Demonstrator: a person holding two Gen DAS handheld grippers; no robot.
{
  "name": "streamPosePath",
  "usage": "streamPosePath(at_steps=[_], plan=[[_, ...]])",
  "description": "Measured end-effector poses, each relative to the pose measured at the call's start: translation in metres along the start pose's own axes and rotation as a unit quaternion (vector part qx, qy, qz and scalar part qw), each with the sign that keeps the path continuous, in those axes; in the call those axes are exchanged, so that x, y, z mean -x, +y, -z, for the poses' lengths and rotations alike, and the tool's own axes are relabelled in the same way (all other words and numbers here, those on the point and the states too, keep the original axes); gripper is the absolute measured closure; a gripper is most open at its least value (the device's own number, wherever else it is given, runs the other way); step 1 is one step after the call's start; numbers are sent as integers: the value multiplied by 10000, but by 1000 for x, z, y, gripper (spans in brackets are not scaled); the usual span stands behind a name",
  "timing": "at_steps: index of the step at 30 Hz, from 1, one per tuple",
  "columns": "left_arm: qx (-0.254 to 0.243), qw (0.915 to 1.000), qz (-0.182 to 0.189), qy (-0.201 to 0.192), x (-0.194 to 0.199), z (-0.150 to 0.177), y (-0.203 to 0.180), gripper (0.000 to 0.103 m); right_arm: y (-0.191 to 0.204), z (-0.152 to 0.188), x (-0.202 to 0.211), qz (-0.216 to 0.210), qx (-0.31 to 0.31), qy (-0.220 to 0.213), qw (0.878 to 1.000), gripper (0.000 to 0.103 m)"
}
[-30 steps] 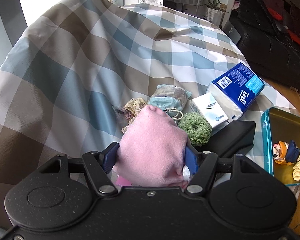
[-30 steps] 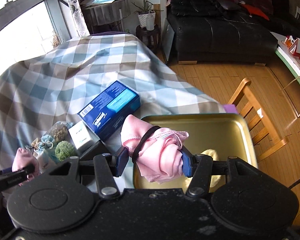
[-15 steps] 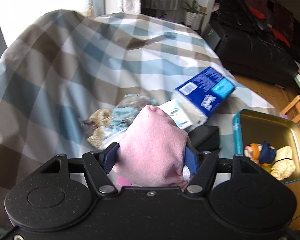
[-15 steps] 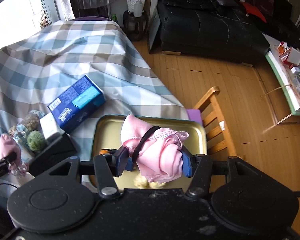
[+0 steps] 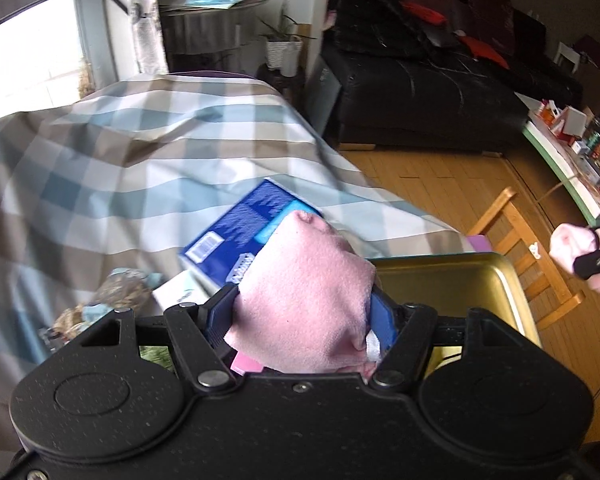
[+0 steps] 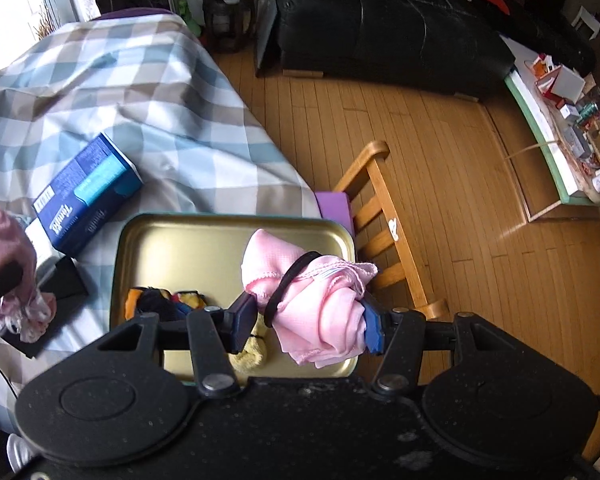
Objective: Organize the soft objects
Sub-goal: 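Carry the pink sock and pink pouch over the gold tray with both grippers, then open both grippers to drop the pink sock and pouch into the tray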
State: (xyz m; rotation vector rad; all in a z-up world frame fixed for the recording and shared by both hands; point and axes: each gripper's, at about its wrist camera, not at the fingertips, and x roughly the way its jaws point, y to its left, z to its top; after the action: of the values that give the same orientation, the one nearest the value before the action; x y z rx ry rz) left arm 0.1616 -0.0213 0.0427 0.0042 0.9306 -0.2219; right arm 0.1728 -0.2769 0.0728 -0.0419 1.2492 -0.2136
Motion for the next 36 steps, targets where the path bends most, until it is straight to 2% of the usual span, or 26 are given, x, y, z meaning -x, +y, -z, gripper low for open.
streamPosePath(at_steps=[7, 14, 23, 26, 28, 36], plan=[[-356, 9986, -260, 293, -36, -10, -44, 40, -15, 1, -28, -22, -180, 380, 9991, 50], [-493, 9968, -370, 505, -63, -17, -72, 39, -20, -4, -24, -31, -259, 286, 9993, 50], [-533, 9969, -351, 465, -68, -24, -90, 36, -23, -6, -26, -5, -319, 240, 9992, 49], [-624, 9968, -396, 312, -64, -25, -96, 35, -26, -8, -25, -39, -430, 215, 9988, 48], [-690, 9964, -436, 228, -61, -26, -100, 30, -28, -8, -23, -62, -511, 163, 9985, 42], [-898, 9947, -481, 113, -54, -21, -103, 30, -23, -8, -17, 22, -419, 18, 9991, 40]])
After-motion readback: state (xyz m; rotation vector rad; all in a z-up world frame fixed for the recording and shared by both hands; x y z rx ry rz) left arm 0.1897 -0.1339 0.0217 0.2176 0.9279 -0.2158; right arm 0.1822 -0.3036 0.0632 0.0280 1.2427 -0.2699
